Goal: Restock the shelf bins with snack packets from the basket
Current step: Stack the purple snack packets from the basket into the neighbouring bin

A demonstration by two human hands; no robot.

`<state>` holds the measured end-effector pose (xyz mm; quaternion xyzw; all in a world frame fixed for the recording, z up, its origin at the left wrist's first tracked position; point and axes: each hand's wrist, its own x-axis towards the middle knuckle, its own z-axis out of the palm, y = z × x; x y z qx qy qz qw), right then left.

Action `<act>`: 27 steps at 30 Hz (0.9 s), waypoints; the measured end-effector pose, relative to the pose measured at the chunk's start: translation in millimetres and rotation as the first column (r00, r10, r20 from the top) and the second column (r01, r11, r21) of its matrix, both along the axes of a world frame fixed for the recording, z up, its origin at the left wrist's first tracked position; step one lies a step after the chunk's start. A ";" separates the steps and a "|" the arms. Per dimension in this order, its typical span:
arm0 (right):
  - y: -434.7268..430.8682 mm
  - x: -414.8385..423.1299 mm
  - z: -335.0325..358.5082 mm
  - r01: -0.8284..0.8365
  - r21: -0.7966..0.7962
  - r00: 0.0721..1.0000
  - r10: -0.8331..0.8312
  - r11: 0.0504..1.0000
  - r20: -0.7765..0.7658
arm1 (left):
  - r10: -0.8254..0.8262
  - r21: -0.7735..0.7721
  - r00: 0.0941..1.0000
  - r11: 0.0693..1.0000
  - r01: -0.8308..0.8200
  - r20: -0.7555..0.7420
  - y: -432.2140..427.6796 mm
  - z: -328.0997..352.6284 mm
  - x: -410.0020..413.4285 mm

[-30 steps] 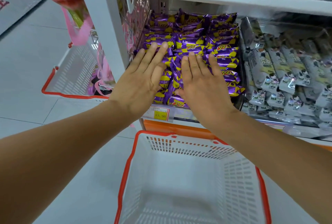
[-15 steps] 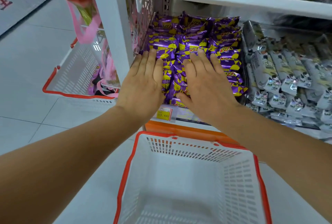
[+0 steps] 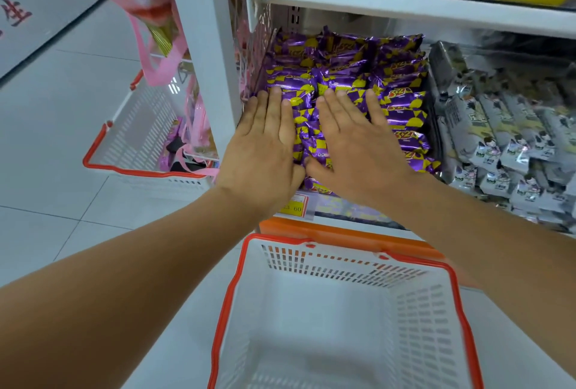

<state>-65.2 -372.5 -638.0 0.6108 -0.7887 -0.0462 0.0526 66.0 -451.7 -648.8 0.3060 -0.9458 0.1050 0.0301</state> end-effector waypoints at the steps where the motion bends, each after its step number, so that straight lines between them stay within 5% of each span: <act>1: -0.1 -1.4 0.3 0.001 0.003 1.000 -0.001 1.000 0.012 | -0.018 0.039 1.000 0.999 0.018 0.002 -0.7 1.3 2.0; 6: 14.1 -4.3 13.6 -0.006 -0.042 0.987 0.013 0.999 0.159 | -0.110 0.054 0.958 0.990 0.129 -0.266 6.0 6.3 9.3; 11: 36.9 -25.9 23.0 0.241 -0.267 0.900 -0.111 0.933 0.422 | -0.072 0.114 0.919 0.985 0.126 -0.388 2.0 15.4 -11.7; 17: 33.1 -34.9 19.3 0.544 -0.228 0.629 -0.213 0.807 0.748 | 0.175 0.335 0.936 0.940 -0.066 -0.307 -24.5 12.1 -47.7; 24: 12.0 -34.0 5.5 0.531 -0.180 0.650 -0.262 0.828 0.714 | 0.103 0.295 0.958 0.955 -0.021 -0.266 -24.1 4.5 -43.8; 27: 9.8 -28.6 5.8 0.525 -0.125 0.590 -0.255 0.842 0.766 | 0.078 0.271 0.961 0.963 -0.004 -0.264 -25.8 3.0 -43.7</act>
